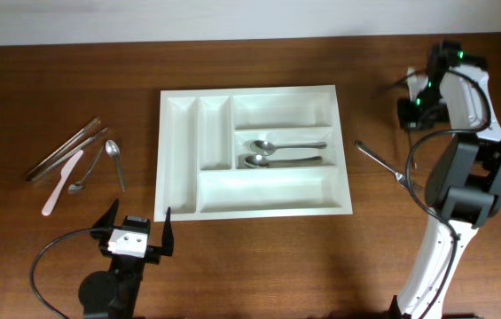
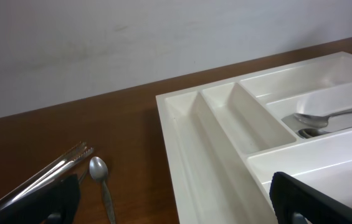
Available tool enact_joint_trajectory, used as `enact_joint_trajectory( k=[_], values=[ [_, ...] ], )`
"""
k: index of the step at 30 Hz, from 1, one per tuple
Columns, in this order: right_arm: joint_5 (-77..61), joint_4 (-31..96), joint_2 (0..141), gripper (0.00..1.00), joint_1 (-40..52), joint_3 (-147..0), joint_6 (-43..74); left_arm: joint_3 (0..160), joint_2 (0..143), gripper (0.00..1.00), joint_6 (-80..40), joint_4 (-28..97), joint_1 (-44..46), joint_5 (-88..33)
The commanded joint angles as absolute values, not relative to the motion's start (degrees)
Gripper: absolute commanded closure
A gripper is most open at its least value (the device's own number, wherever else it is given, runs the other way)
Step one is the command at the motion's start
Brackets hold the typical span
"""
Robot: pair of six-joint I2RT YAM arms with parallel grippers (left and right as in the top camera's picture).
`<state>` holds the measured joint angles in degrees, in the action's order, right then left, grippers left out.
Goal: Pack container
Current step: 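Grasp the silver fork by its handle with the right gripper, then carry the fork into the tray's upper compartment and release it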
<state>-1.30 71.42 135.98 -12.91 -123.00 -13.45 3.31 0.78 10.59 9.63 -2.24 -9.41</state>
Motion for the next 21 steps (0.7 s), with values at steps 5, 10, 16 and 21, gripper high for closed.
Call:
enact_joint_trajectory(
  k=[5,10,16,21],
  values=[
    [-3.22,73.45,135.37,0.96,-4.75,-140.99,-17.58,2.87,0.3,0.01,9.89,9.45,-2.42,-9.23],
    [-1.76,69.1,135.37,0.96,4.03,-144.33,-28.12,2.87,0.3,0.01,9.89,9.45,-2.42,-9.21],
    [-2.09,67.57,135.5,0.96,13.08,-143.61,-50.78,2.87,0.3,0.01,9.89,9.45,-2.42,-9.23],
    [-1.91,65.04,135.5,0.96,17.39,-140.46,-63.94,2.87,0.3,0.01,9.89,9.45,-2.42,-9.21]
  ],
)
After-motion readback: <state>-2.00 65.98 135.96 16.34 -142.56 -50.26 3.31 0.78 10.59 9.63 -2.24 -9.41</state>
